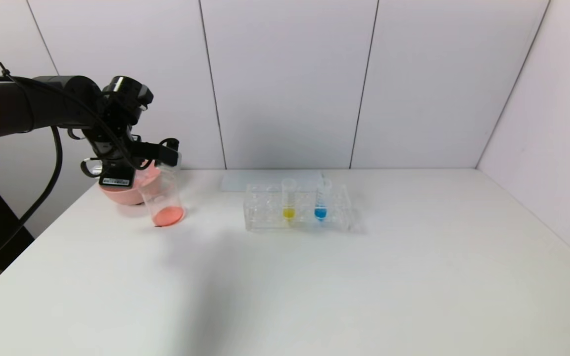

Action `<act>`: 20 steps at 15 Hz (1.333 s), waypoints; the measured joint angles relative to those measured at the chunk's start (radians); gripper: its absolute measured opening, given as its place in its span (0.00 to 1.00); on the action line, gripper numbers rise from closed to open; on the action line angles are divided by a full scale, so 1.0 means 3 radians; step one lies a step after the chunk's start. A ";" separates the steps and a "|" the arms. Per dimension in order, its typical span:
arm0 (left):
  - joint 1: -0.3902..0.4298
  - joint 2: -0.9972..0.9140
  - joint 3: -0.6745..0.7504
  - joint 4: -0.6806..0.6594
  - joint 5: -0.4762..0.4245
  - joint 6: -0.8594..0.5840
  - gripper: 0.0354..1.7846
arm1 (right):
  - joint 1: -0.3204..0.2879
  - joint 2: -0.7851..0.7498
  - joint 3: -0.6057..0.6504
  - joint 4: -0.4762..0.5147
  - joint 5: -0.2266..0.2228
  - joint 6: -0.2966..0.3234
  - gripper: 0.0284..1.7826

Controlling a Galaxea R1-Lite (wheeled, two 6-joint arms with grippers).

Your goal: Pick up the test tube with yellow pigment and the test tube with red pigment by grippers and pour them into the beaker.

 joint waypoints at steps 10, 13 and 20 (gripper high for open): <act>-0.0035 -0.0001 0.0000 -0.0001 0.0077 0.0028 0.23 | 0.0000 0.0000 0.0000 0.0000 0.0000 0.0000 0.95; -0.0041 0.0000 0.0000 0.0004 0.0077 0.0040 0.23 | 0.0000 0.0000 0.0000 0.0000 0.0000 0.0000 0.95; -0.0056 -0.0006 0.0001 0.0024 0.0225 0.0098 0.23 | 0.0000 0.0000 0.0000 0.0000 0.0001 0.0000 0.95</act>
